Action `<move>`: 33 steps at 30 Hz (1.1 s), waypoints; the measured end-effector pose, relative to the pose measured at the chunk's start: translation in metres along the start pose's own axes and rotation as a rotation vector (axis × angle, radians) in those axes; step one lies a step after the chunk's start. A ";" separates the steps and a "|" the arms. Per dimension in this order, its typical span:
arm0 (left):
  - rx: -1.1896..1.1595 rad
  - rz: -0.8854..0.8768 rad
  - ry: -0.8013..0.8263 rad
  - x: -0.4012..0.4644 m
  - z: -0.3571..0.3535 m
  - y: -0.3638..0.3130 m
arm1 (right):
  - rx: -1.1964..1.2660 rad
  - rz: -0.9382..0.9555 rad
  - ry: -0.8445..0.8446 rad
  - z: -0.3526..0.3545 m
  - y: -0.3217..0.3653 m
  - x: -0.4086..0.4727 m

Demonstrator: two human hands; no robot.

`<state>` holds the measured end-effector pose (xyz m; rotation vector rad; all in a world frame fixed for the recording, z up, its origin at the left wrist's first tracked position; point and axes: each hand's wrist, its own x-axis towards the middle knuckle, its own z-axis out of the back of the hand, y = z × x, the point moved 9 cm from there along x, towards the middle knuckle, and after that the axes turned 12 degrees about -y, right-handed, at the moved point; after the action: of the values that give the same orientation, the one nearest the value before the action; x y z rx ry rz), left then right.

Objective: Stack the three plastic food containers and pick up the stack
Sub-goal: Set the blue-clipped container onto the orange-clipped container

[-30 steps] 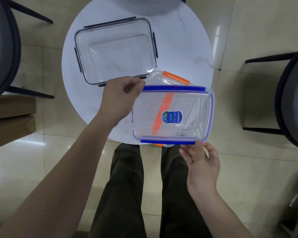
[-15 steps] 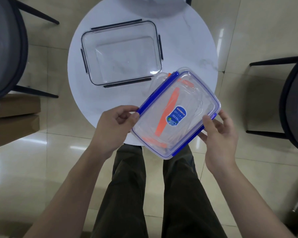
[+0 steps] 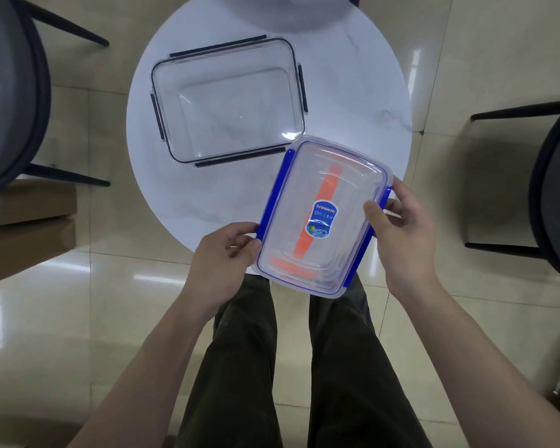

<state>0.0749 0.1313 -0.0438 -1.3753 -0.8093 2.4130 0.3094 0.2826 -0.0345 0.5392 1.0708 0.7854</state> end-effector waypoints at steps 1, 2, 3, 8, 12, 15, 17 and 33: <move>0.004 -0.002 0.007 0.000 -0.001 -0.001 | -0.003 0.000 -0.001 0.001 0.000 0.001; 0.006 -0.003 0.015 0.000 -0.003 -0.001 | -0.004 -0.001 -0.001 0.002 -0.001 0.001; 0.007 -0.003 0.024 0.000 -0.004 -0.001 | -0.004 0.001 -0.001 0.003 -0.001 0.002; 0.007 -0.016 0.029 0.002 -0.008 0.000 | 0.001 -0.005 0.011 0.007 -0.005 0.001; -0.009 -0.026 0.008 0.005 -0.008 0.000 | 0.018 -0.013 0.025 0.006 -0.005 -0.001; -0.024 -0.037 -0.002 0.006 -0.009 -0.001 | 0.020 -0.011 0.019 0.004 -0.001 0.003; -0.028 -0.048 -0.014 0.007 -0.010 -0.003 | 0.017 -0.011 0.021 0.003 0.000 0.005; -0.099 -0.014 -0.071 0.003 -0.011 -0.001 | -0.072 0.034 0.061 0.006 0.001 0.016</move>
<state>0.0826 0.1370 -0.0498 -1.3208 -0.9646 2.4532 0.3185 0.2962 -0.0403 0.4760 1.0874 0.8716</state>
